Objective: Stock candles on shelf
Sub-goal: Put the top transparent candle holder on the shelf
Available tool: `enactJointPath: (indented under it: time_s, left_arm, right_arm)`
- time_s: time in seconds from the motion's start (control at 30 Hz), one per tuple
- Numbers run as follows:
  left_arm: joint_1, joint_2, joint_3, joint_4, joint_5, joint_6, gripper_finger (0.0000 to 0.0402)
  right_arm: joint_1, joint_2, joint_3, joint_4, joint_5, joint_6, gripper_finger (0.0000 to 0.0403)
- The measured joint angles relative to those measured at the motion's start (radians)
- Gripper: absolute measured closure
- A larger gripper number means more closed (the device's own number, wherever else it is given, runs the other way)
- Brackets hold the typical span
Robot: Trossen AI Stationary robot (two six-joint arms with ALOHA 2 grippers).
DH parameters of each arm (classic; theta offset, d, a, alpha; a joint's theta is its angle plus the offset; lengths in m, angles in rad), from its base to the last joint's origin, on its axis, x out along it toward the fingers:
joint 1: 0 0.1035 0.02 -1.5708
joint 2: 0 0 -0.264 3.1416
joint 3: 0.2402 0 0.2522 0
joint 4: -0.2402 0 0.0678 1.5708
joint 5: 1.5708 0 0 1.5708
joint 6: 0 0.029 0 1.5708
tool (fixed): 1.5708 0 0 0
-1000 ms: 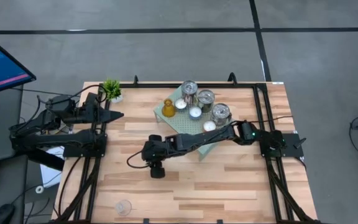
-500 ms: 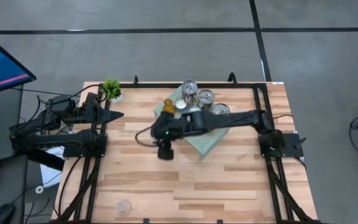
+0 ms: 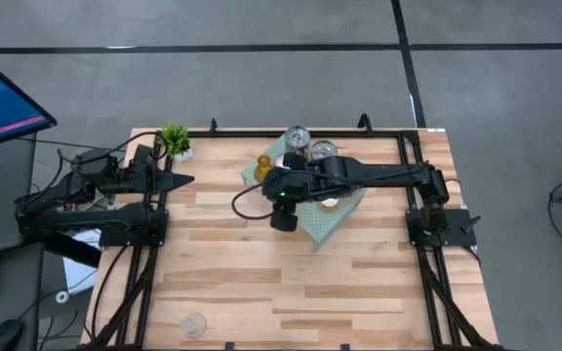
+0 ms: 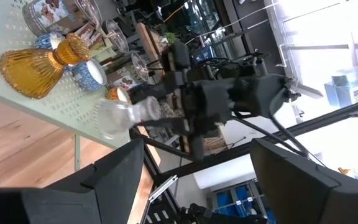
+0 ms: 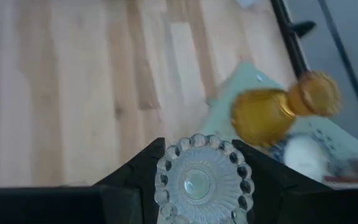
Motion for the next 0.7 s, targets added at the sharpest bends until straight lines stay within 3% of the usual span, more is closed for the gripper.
enactJointPath:
  time_s: [0.27, 0.47, 0.7]
  left_arm:
    - [0.000, 0.000, 0.000, 0.002, 0.000, 0.000, 0.0105]
    - [0.000, 0.000, 0.000, 0.003, 0.000, 0.000, 0.0105]
    - [0.000, 0.000, 0.000, 0.003, -0.006, 0.000, 0.0105]
  right_arm:
    - [-0.042, -0.050, -0.123, 0.046, -0.005, -0.005, 0.0251]
    - [-0.061, -0.137, -0.257, 0.211, -0.046, -0.007, 0.0251]
    - [-0.074, -0.159, -0.363, 0.280, -0.087, -0.009, 0.0251]
